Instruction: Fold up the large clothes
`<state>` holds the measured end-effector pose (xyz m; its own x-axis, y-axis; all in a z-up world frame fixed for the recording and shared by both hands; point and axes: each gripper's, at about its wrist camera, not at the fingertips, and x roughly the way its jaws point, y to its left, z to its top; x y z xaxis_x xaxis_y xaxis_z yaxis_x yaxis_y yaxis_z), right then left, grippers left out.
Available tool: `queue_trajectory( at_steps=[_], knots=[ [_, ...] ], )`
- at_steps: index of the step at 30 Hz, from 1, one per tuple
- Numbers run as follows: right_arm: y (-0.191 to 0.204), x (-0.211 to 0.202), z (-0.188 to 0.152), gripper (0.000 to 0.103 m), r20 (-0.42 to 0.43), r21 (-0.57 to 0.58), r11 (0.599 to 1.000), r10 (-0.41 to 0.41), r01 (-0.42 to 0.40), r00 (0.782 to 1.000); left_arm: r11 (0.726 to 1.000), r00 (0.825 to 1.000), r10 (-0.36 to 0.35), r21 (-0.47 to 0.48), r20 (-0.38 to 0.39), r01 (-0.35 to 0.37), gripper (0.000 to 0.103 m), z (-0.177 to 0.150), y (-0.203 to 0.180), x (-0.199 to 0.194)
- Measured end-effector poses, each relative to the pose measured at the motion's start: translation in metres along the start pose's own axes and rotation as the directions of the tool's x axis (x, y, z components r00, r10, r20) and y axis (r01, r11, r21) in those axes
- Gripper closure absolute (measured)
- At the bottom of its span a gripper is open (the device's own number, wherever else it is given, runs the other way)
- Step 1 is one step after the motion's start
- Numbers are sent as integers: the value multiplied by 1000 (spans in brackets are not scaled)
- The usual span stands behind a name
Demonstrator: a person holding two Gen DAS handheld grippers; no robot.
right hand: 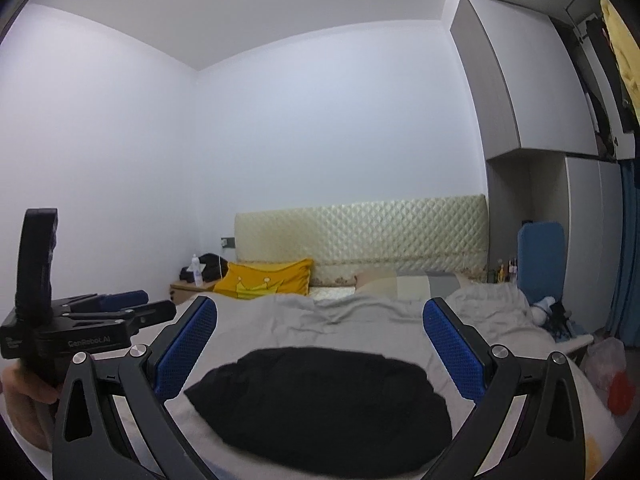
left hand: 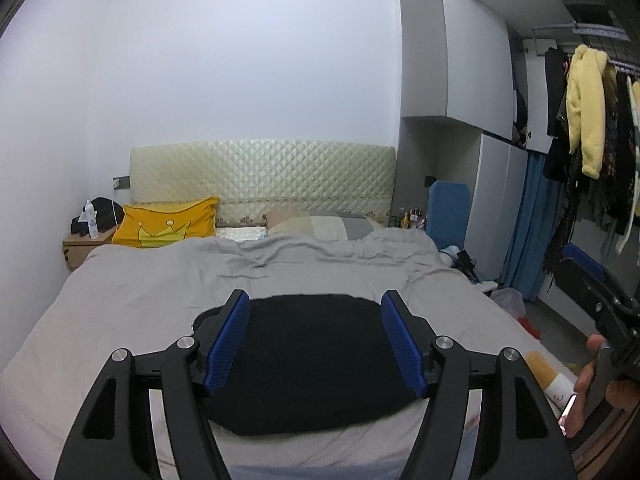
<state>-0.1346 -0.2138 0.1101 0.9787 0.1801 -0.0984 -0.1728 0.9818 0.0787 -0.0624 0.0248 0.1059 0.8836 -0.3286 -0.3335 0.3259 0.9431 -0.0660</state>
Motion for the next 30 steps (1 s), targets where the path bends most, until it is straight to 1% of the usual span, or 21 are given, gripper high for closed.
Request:
queue_trajectory(
  at_steps=[3,8,11,14,19,22,25,30],
  knots=[
    [4,0,-15,0,-38,3,1000,-17,17,999,1000,1000,-2,-2,-21,2,34,-13,-2,1],
    [8,3,-40,0,-112,-2,999,-35,35,993,999,997,32,-21,-68,-33,34,-37,0,11],
    [8,9,-53,0,-147,-5,999,-36,35,989,998,993,47,-28,-108,-50,34,-51,3,19],
    [6,18,-70,0,-205,2,999,-51,53,977,996,986,81,-33,-147,-86,34,-67,7,28],
    [2,26,-96,0,-250,29,998,-52,62,967,993,975,92,-55,-200,-105,34,-88,14,41],
    [-2,32,-110,0,-282,52,996,-49,66,958,992,972,97,-61,-216,-113,34,-98,17,45],
    [-3,37,-120,0,-307,64,996,-47,70,950,990,967,107,-62,-232,-125,34,-105,19,52],
    [-9,40,-126,0,-318,89,993,-49,81,947,987,964,114,-84,-242,-138,34,-113,25,59]
  ],
)
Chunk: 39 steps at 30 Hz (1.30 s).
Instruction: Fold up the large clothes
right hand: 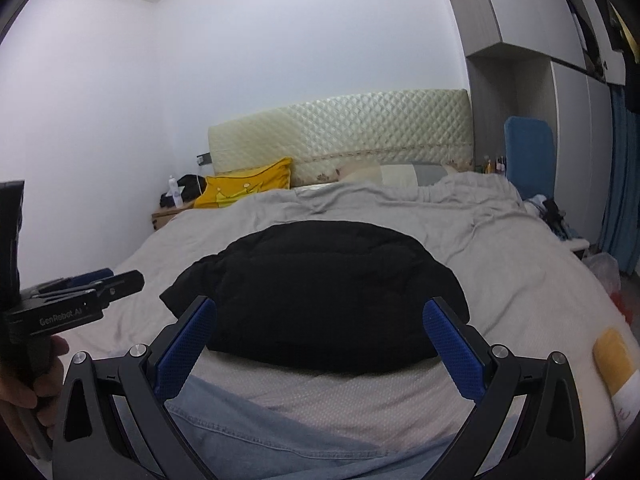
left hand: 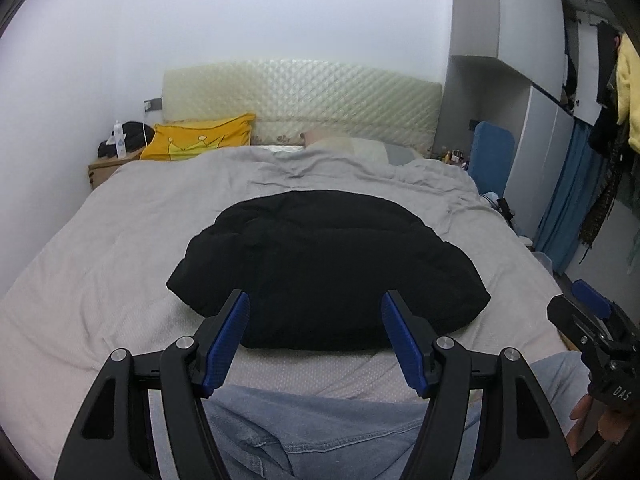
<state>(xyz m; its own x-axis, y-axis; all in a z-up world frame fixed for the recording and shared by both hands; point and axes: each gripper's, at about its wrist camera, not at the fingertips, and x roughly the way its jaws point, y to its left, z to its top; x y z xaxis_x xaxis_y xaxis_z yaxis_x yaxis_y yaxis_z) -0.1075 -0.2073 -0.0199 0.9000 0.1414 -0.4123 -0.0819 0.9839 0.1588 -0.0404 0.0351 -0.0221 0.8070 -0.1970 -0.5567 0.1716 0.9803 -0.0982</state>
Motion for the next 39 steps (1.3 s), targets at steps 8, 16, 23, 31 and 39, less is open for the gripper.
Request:
queue_trajectory(
  at_steps=[8,16,23,31,39],
  knots=[
    [-3,3,0,0,-11,4,1000,-5,5,1000,1000,1000,23,-1,-17,-23,34,0,3,10],
    [-2,6,1,0,-23,1,1000,-3,3,1000,999,999,33,-7,-28,-33,34,1,5,15],
    [-2,5,2,0,-17,3,1000,-3,3,1000,999,999,48,-6,-17,-48,34,3,6,11],
    [-2,2,1,0,-12,5,1000,-2,2,1000,999,999,47,-25,-26,-48,34,5,10,9],
    [-2,-1,1,0,-7,4,1000,-2,2,1000,999,999,40,-19,-27,-40,34,5,9,6]
  ],
)
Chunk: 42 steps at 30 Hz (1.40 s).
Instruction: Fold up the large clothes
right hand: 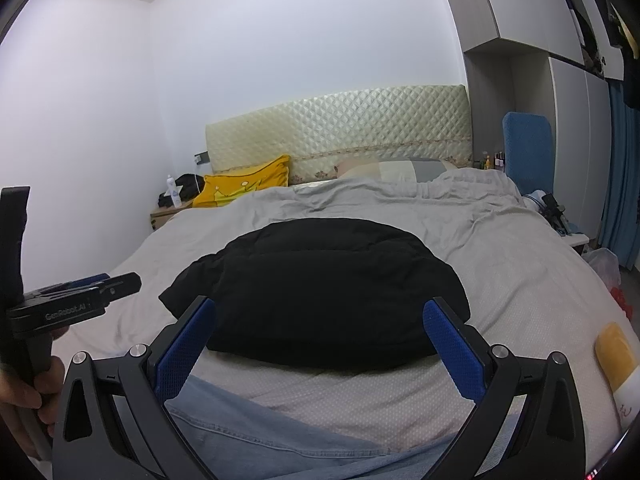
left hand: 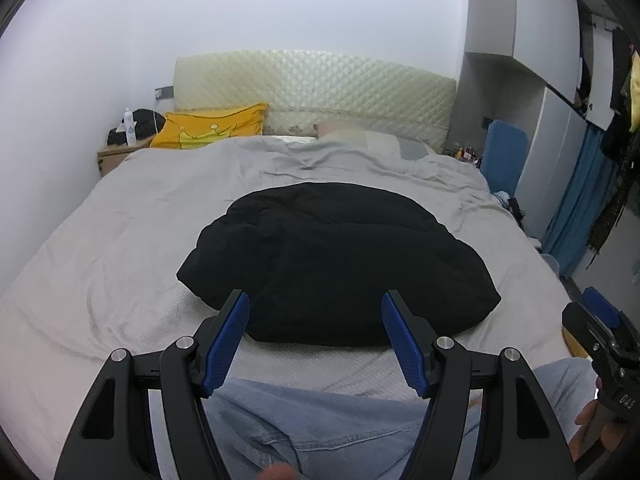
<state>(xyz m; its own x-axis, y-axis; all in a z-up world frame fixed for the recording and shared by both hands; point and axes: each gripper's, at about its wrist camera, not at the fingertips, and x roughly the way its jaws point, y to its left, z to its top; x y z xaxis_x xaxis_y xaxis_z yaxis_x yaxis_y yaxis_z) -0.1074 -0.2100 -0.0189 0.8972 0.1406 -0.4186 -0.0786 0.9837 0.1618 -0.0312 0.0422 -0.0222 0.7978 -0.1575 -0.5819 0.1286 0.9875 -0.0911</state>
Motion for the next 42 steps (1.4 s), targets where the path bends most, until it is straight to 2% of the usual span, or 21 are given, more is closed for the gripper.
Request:
queue_trajectory(
  at_steps=[12,42],
  knots=[
    [1,-2,1,0,0,6,1000,-8,8,1000,999,1000,-27,-18,-13,26,34,0,2,0],
    [0,-11,2,0,7,12,1000,-21,21,1000,1000,1000,-18,-16,-4,18,34,5,0,-9]
  ],
)
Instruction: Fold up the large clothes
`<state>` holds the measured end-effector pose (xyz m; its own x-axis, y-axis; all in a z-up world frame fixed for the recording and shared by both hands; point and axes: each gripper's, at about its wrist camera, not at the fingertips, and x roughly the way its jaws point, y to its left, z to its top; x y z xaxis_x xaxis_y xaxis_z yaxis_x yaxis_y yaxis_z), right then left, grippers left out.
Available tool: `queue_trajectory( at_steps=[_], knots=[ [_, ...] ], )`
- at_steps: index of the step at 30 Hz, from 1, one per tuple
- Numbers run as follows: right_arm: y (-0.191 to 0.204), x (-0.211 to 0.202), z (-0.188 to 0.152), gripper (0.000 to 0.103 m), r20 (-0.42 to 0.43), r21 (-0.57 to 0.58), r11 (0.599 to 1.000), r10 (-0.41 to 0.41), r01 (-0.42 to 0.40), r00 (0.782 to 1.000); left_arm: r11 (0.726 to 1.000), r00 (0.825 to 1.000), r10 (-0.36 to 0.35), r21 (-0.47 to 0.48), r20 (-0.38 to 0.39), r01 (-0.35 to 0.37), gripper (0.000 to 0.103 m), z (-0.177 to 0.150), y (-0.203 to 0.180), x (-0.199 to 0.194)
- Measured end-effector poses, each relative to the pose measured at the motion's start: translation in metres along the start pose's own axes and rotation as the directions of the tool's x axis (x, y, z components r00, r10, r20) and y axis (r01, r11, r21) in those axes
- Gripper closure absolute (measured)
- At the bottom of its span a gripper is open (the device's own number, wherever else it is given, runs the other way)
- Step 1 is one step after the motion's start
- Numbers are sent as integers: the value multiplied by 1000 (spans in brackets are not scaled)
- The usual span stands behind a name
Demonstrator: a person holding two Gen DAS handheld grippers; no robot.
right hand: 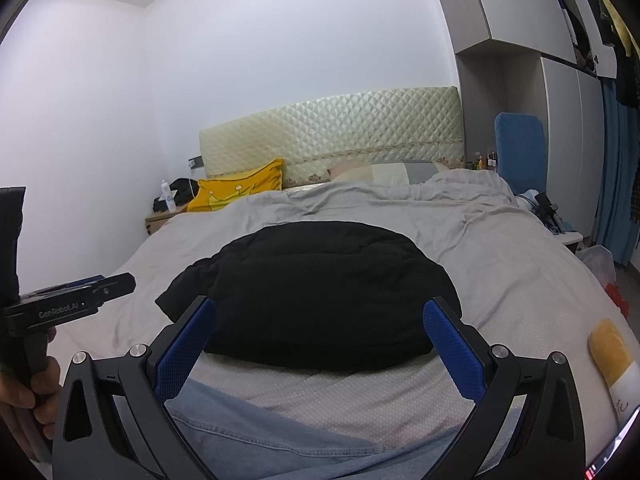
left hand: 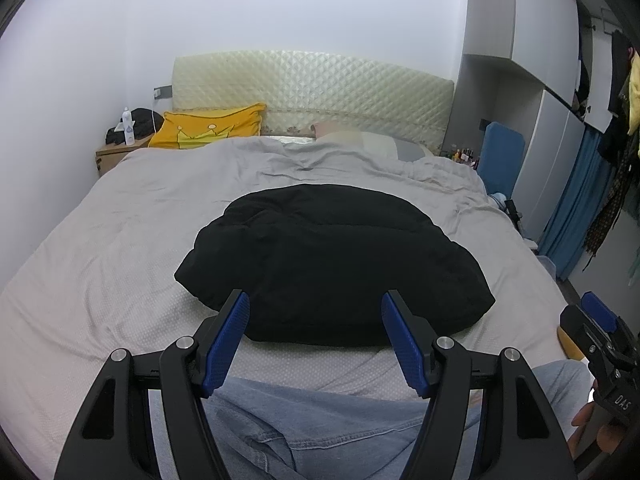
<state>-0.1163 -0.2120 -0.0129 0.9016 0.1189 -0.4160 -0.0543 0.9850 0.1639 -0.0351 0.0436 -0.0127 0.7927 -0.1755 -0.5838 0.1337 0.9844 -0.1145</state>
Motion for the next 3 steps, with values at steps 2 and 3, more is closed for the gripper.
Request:
queue_trajectory(
  at_steps=[2,3],
  knots=[
    [0,1,0,0,-2,-1,1000,2,-2,1000,1000,1000,3,1,1,-3,34,0,0,0],
    [0,1,1,0,-2,-2,1000,2,-2,1000,1000,1000,5,2,0,-5,34,0,0,1]
  ],
)
